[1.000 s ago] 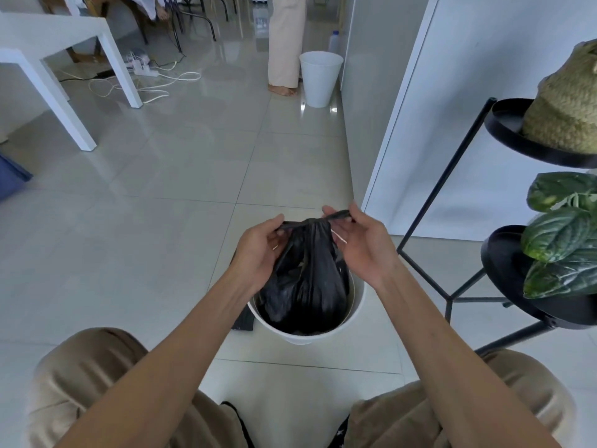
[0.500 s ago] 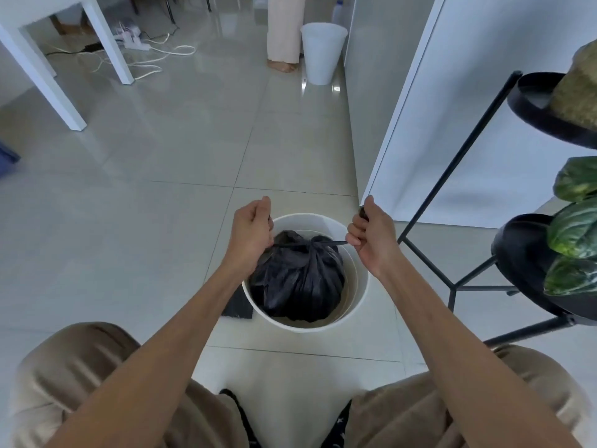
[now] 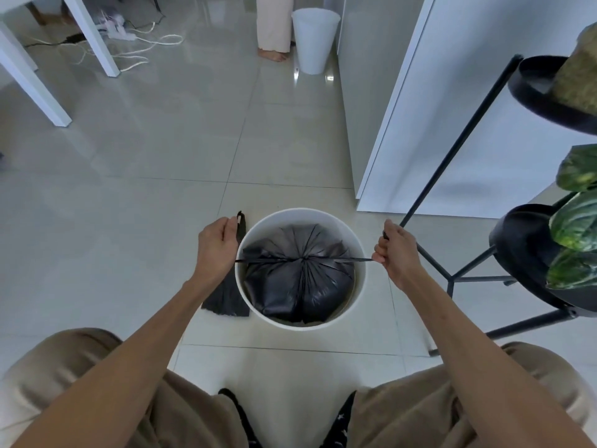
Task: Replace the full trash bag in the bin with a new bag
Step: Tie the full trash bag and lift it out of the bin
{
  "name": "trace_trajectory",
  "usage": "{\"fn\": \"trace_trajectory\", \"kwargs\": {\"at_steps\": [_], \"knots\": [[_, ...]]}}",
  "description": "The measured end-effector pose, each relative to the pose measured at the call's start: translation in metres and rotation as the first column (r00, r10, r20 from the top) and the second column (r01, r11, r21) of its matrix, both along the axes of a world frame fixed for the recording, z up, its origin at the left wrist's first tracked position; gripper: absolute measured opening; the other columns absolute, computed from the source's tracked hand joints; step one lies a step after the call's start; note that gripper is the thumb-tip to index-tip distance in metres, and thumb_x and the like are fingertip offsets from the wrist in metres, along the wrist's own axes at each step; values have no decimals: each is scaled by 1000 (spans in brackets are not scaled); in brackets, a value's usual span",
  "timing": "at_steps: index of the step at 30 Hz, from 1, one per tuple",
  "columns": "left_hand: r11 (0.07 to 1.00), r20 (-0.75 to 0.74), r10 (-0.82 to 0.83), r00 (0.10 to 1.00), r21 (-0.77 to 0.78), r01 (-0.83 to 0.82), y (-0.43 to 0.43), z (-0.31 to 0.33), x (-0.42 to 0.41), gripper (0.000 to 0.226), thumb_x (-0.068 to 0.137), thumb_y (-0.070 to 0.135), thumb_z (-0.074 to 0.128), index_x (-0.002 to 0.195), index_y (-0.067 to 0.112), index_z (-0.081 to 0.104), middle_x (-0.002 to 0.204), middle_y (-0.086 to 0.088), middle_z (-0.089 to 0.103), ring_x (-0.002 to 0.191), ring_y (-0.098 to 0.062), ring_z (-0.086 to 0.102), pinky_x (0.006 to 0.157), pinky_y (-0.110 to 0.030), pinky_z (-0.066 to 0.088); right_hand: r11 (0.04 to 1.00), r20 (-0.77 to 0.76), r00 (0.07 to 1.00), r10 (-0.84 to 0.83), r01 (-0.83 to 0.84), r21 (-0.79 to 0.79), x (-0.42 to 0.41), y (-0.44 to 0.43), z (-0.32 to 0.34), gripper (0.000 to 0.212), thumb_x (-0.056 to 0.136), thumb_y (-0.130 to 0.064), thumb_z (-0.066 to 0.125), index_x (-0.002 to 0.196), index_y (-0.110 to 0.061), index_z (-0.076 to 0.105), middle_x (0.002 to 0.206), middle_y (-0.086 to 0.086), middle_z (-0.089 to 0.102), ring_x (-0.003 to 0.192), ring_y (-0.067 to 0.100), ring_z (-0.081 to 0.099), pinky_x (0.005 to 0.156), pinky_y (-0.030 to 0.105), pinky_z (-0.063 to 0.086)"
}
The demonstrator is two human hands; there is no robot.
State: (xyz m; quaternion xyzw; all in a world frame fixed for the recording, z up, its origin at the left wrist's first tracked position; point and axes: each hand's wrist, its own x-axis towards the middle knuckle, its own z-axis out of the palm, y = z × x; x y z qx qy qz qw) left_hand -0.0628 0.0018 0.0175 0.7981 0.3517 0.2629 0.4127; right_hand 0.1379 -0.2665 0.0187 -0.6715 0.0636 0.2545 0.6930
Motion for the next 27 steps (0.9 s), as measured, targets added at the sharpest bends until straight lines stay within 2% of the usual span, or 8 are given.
{"fn": "trace_trajectory", "kwargs": {"at_steps": [4, 7, 11, 13, 17, 20, 24, 27], "knots": [[980, -161, -115, 980, 143, 138, -12, 9, 4, 41, 105, 19, 46, 65, 14, 37, 55, -3, 44, 53, -19, 41, 58, -37, 38, 961, 246, 968, 58, 13, -276, -9, 19, 1, 36, 104, -35, 42, 73, -16, 39, 59, 1, 37, 54, 16, 34, 50, 31, 40], [886, -284, -268, 920, 303, 352, -20, 25, 2, 26, 100, 28, 54, 82, 10, 47, 68, -6, 56, 61, -26, 51, 58, -37, 42, 790, 474, 726, 498, -155, -593, -19, 23, 20, 30, 98, -47, 52, 93, -18, 51, 79, -1, 58, 69, 18, 55, 67, 35, 49], [757, -420, -379, 824, 372, 538, -31, 63, -3, 42, 88, 60, 58, 106, 22, 52, 86, 4, 63, 76, -22, 59, 68, -35, 49, 369, 280, 307, 909, -285, -885, -37, 16, 58, 73, 77, -65, 71, 133, -25, 48, 114, 1, 68, 100, 26, 64, 84, 36, 50], [696, -544, -408, 733, 334, 635, -37, 75, -6, 64, 79, 77, 54, 124, 31, 53, 98, 5, 69, 87, -22, 64, 75, -36, 52, 254, 212, 215, 953, -192, -948, -47, 16, 66, 79, 75, -65, 74, 140, -28, 49, 120, 3, 69, 109, 29, 62, 89, 37, 47], [646, -552, -424, 718, 371, 667, -45, 100, -9, 82, 65, 88, 56, 126, 34, 61, 106, 9, 72, 97, -20, 66, 81, -36, 53, 355, 335, 220, 916, -59, -933, -55, 9, 91, 40, 84, -49, 72, 117, -26, 68, 98, 2, 71, 98, 25, 65, 78, 30, 46], [620, -442, -483, 756, 437, 652, -61, 125, -9, 95, 57, 96, 49, 123, 31, 66, 104, 8, 74, 95, -19, 67, 81, -38, 55, 469, 460, 201, 865, 5, -883, -61, -16, 124, 32, 87, -42, 71, 113, -24, 74, 96, 4, 73, 94, 24, 64, 78, 28, 44], [596, -353, -564, 746, 452, 664, -105, 144, -8, 78, 59, 87, 56, 111, 31, 71, 86, 7, 73, 81, -19, 66, 74, -39, 55, 523, 529, 184, 829, 83, -848, -74, -71, 156, 17, 86, -34, 73, 89, -19, 80, 82, 2, 70, 83, 24, 62, 71, 29, 42], [600, -295, -631, 718, 401, 692, -147, 142, -2, 60, 61, 78, 64, 96, 31, 73, 76, 8, 70, 75, -19, 65, 69, -38, 54, 526, 539, 275, 796, 127, -841, -89, -116, 159, 16, 85, -30, 74, 90, -16, 80, 84, -2, 57, 86, 22, 58, 74, 30, 44]]}}
